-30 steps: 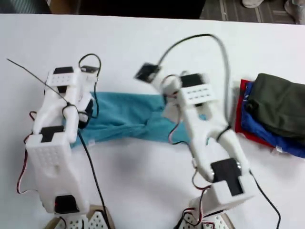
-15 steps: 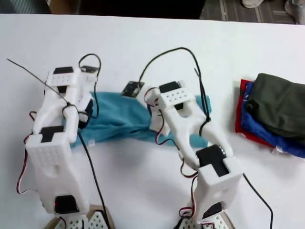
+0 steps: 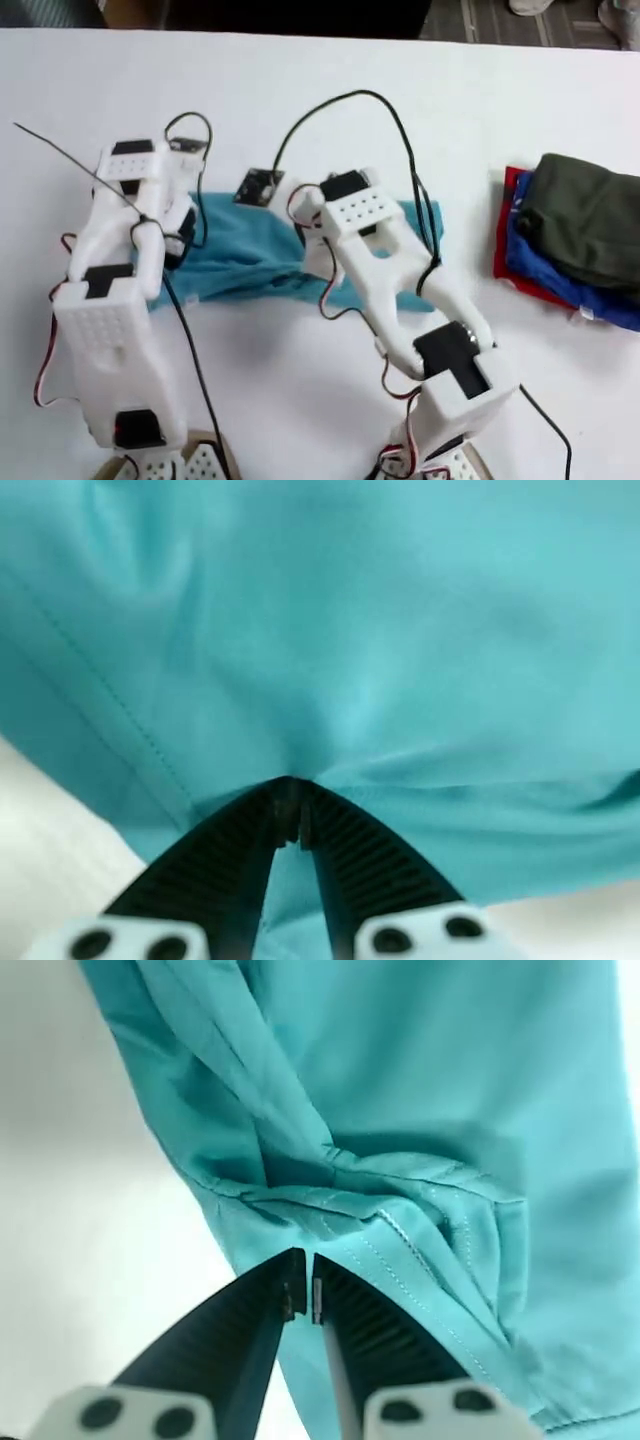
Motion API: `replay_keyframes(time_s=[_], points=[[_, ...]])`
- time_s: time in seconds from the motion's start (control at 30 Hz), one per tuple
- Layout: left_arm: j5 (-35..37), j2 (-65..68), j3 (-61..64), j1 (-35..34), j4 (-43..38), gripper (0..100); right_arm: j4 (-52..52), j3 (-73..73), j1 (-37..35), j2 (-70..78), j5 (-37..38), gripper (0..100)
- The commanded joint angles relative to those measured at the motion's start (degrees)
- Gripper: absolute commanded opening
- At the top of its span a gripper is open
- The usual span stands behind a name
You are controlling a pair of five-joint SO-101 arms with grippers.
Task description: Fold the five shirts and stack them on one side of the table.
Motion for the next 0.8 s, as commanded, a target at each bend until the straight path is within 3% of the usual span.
replay_keyframes(time_s=[0.0,0.43,0.77], points=[[-0.18,1.32,-1.10,0.88,-2.46,3,-1.89,-1.58,1.10,-3.30,-0.26,2.1],[0.35,0.26,-1.45,2.46,-1.76,3,-9.71,-4.57,5.76,4.97,-0.26,2.1],[0.35,-11.25,-11.91,5.19,10.20,4,2.86,-14.15,6.11,-7.25,-0.26,2.4]])
